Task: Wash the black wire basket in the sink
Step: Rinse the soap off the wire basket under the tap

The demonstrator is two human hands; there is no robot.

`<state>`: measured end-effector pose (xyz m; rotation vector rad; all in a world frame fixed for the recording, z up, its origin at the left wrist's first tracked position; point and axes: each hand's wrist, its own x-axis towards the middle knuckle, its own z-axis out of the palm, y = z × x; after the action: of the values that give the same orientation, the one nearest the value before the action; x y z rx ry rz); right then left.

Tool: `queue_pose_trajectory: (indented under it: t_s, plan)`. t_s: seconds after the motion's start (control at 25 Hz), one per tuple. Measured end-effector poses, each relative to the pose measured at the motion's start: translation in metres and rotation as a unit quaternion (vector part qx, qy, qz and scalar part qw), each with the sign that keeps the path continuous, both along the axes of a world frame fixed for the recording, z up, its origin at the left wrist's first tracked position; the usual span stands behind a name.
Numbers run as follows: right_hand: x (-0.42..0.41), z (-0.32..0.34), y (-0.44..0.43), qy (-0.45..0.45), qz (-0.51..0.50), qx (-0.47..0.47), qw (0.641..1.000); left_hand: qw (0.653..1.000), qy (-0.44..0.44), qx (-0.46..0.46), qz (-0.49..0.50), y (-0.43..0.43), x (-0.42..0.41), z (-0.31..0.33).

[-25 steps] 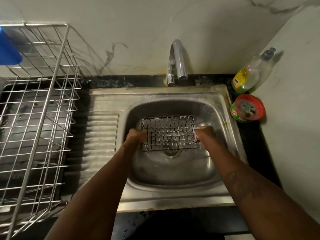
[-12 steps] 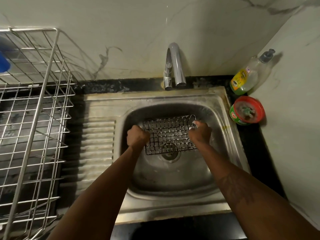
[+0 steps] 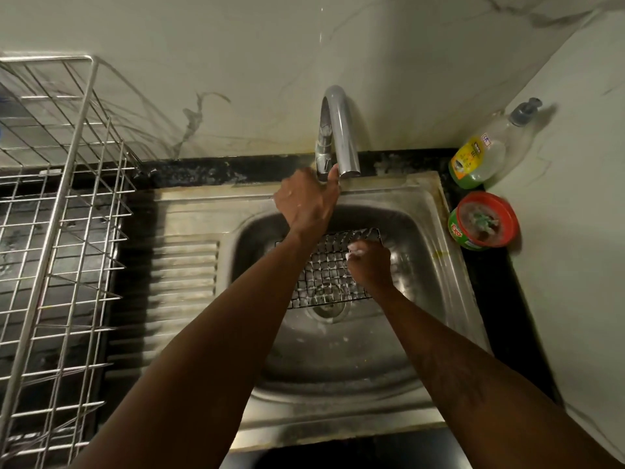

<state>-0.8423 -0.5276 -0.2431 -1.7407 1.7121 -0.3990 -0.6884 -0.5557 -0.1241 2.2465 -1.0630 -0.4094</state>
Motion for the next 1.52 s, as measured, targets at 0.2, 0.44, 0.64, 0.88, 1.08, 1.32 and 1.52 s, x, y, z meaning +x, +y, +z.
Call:
queue_pose_trajectory:
  t_s: [0.2, 0.44, 0.64, 0.88, 1.08, 1.32, 1.52]
  plan:
    - [0.004, -0.005, 0.001, -0.020, -0.006, 0.029, 0.999, 0.998, 0.056, 0.017, 0.022, -0.013, -0.002, -0.002]
    - [0.011, -0.012, -0.006, -0.026, 0.010, 0.015, 1.000, 0.921, 0.356, -0.024, 0.156, -0.022, -0.012, -0.015]
    - [0.019, -0.015, -0.014, -0.036, 0.006, 0.017, 0.999, 0.776, 0.601, -0.032, 0.186, -0.016, 0.004, 0.000]
    - [0.036, -0.018, -0.024, 0.032, 0.078, -0.066, 0.994, 0.941, 0.333, -0.053, -0.005, 0.018, 0.019, -0.053]
    - [0.034, -0.021, -0.026, 0.123, 0.170, -0.106, 0.972, 0.943, -0.001, 0.196, -0.268, 0.047, 0.041, -0.124]
    - [0.043, -0.025, -0.026, 0.111, 0.246, 0.024, 0.963, 0.928, 0.005, 0.130, -0.349, 0.047, 0.029, -0.144]
    - [0.034, -0.028, -0.047, 0.180, 0.338, 0.020, 0.924, 0.931, 0.004, 0.165, -0.327, 0.043, 0.039, -0.150]
